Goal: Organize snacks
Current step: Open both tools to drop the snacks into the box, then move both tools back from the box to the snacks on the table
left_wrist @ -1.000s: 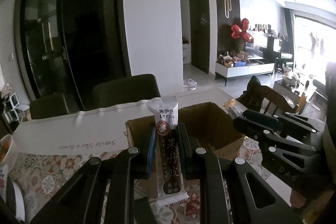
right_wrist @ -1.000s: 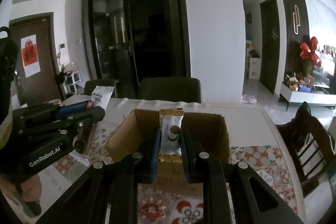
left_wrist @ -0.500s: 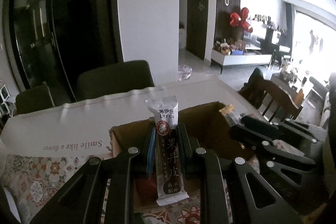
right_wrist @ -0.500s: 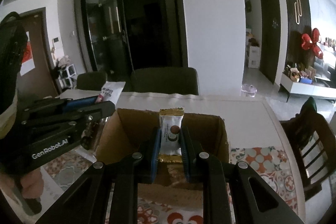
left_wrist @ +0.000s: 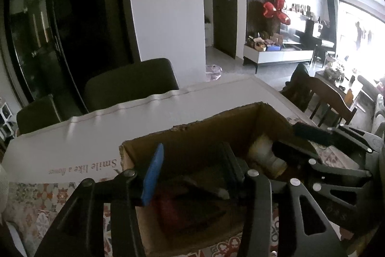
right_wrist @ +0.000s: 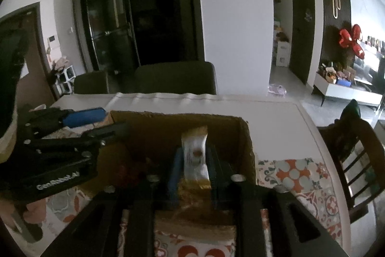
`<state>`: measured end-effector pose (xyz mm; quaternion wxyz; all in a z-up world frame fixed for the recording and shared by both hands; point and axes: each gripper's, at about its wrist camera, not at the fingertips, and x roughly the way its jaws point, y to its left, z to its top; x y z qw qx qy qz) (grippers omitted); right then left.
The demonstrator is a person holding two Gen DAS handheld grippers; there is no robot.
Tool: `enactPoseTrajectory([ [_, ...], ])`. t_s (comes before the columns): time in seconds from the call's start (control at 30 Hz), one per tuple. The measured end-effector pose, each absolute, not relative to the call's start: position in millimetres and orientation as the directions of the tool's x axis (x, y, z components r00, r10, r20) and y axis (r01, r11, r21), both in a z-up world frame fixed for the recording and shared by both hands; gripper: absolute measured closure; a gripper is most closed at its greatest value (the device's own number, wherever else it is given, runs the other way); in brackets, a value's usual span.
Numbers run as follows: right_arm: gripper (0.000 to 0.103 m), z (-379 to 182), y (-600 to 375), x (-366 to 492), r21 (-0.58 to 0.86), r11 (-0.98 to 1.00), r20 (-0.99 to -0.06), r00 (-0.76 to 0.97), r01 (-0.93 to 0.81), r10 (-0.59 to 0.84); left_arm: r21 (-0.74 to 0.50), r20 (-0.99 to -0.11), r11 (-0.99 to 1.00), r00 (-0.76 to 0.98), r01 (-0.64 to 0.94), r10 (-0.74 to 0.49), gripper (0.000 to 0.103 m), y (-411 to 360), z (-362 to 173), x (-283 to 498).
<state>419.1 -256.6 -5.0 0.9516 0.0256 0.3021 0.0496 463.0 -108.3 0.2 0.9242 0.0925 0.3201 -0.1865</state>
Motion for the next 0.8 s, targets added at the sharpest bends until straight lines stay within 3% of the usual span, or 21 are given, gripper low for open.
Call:
enactPoseTrajectory([
  [0.03, 0.056, -5, -258, 418, 0.083, 0.994, -0.568, 0.816, -0.071, 0.106, 0.055, -0.620, 0.913, 0.730, 0.405, -0.286, 0.052, -108, 2, 459],
  [0.27, 0.055, 3, -261, 395, 0.071, 0.996, -0.535, 0.841, -0.048, 0.078, 0.092, -0.578, 0.908, 0.765, 0.408, -0.285, 0.048, -104, 15, 426],
  [0.4, 0.044, 9, -261, 376, 0.050, 0.998, -0.514, 0.856, -0.032, 0.053, 0.086, -0.566, 0.908, 0.770, 0.411, -0.295, 0.047, -100, 19, 408],
  [0.67, 0.044, 18, -253, 339, 0.015, 1.000, -0.475, 0.880, -0.021, 0.026, 0.074, -0.554, 0.908, 0.774, 0.411, -0.305, 0.046, -92, 20, 372],
  [0.8, 0.038, 16, -251, 324, 0.004, 1.000, -0.463, 0.886, -0.021, 0.021, 0.075, -0.544, 0.912, 0.783, 0.403, -0.301, 0.045, -85, 16, 353],
])
